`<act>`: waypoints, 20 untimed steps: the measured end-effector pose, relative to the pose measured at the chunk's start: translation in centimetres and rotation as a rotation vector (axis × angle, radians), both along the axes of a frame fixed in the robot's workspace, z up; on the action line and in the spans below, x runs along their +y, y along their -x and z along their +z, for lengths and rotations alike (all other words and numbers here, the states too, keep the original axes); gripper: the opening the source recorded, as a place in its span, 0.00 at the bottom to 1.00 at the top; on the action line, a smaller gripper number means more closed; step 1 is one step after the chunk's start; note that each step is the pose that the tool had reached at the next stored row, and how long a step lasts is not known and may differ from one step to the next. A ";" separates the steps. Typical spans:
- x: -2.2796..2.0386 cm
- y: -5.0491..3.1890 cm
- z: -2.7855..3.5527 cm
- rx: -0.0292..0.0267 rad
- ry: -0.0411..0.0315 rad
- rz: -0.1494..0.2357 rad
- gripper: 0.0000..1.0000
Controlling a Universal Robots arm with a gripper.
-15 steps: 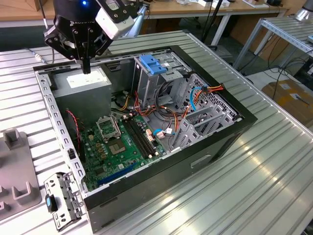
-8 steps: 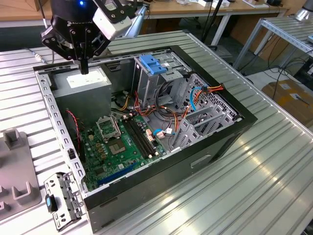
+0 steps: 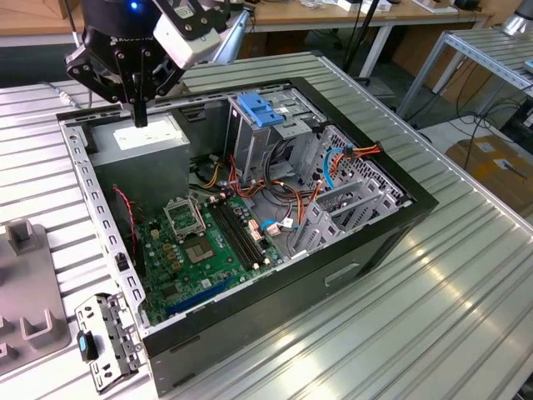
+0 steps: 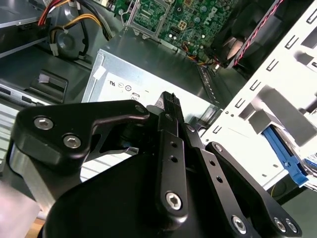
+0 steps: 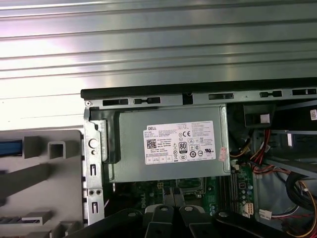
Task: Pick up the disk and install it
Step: 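Reach for the disk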
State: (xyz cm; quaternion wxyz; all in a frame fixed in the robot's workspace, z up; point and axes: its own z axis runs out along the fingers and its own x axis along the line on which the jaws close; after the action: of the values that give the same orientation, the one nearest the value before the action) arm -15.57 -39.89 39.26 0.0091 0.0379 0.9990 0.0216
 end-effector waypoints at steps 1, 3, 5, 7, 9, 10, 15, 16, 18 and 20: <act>0.00 0.06 0.00 0.0004 0.0000 0.000 0.11; 0.00 0.20 -0.01 0.0012 0.0001 0.000 0.11; 0.00 0.31 -0.01 0.0019 0.0000 0.000 0.11; 0.00 0.39 -0.02 0.0023 0.0000 0.000 0.11; 0.00 0.46 -0.02 0.0029 0.0001 0.000 0.11; 0.00 0.50 -0.02 0.0033 0.0000 0.000 0.11; 0.00 0.66 -0.03 0.0051 0.0001 0.000 0.11; 0.00 0.70 -0.04 0.0053 0.0001 0.000 0.11; 0.00 0.79 -0.04 0.0062 0.0000 0.000 0.11; 0.00 0.89 -0.05 0.0072 0.0001 0.000 0.11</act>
State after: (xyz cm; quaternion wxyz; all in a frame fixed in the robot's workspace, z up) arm -16.46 -39.89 39.21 0.0055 0.0380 0.9990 0.0214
